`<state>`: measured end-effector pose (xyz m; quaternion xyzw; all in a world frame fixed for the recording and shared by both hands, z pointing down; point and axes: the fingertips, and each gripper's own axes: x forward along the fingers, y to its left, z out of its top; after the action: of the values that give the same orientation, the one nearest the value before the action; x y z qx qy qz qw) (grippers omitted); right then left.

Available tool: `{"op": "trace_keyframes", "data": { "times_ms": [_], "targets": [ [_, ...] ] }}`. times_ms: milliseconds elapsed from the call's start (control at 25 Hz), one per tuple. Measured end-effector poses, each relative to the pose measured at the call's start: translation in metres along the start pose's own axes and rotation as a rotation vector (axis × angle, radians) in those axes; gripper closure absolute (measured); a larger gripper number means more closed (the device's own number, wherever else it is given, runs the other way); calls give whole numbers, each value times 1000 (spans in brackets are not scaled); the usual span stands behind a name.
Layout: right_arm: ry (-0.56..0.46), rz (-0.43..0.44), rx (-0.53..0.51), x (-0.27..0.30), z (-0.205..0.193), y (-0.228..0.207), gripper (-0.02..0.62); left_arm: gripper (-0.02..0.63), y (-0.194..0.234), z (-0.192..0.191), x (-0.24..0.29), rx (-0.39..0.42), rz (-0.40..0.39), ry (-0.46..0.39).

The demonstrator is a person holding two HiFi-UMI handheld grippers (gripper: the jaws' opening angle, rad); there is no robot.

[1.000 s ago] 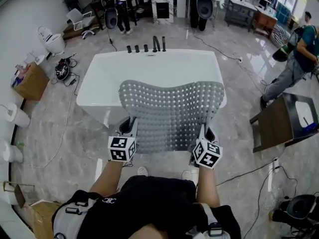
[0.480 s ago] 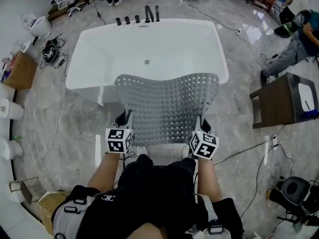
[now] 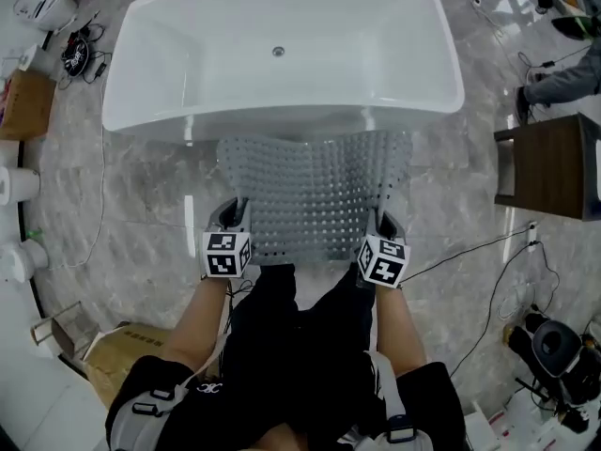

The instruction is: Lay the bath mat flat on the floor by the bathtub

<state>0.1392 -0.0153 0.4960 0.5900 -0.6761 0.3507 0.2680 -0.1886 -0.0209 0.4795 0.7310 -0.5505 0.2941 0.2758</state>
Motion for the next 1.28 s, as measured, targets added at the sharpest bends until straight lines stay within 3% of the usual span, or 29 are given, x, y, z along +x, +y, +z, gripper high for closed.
{"op": "trace_keyframes", "data": {
  "times_ms": [280,480,800,1040,1160,1280],
  "targets": [
    [92,12,27,132,-93,2,551,545,58,-116,109,-20,40,143],
    [136,20,33,262,-163,-4,549,543,104,-198,223,-111,64,221],
    [255,1,-63,423,-270,-34,549,535,143,-316,366,-105,55,325],
    [316,-66,-65,487,-312,-62,531,518,169,-359,419,-132,92,358],
    [397,-72,-63,504,-338,-71,512,508,182,-372,432,-101,114,386],
    [503,-54,-64,512,-371,-81,456,501,192,-389,439,-120,120,450]
  ]
}}
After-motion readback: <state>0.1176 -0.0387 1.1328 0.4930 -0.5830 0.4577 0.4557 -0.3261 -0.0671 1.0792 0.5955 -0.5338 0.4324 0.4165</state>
